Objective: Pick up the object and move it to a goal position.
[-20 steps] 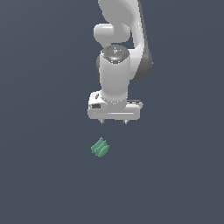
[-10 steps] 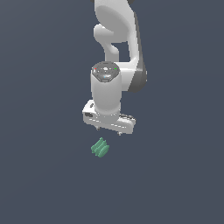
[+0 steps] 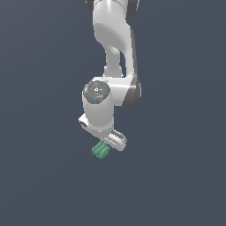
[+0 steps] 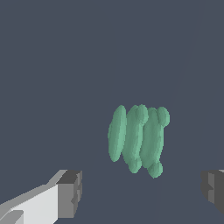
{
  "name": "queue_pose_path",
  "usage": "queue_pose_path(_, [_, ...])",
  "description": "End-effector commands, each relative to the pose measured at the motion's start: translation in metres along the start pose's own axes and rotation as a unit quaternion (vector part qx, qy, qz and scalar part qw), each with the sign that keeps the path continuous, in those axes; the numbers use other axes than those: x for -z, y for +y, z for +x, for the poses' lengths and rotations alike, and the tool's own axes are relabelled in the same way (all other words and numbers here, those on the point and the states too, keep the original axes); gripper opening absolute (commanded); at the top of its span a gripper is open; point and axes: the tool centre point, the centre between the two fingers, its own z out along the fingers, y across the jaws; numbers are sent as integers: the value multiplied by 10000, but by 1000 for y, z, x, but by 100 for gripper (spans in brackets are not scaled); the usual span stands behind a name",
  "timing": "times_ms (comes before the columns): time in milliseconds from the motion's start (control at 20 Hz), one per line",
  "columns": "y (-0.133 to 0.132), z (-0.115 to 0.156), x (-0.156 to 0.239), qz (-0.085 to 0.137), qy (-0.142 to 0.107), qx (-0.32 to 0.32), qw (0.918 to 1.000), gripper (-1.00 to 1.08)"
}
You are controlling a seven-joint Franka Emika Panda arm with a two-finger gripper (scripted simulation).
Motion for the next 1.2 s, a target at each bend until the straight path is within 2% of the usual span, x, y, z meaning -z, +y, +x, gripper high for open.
queue_pose_path(0, [2, 6, -7, -13, -11, -268, 9996, 100])
queue_pose_path(350, [5, 15, -19, -40, -29, -689, 9976, 100])
queue_pose_path(750, [5, 16, -24, -45, -33, -728, 9973, 100])
queue_pose_path(1150, [7, 15, -62, -44, -32, -749, 9972, 100])
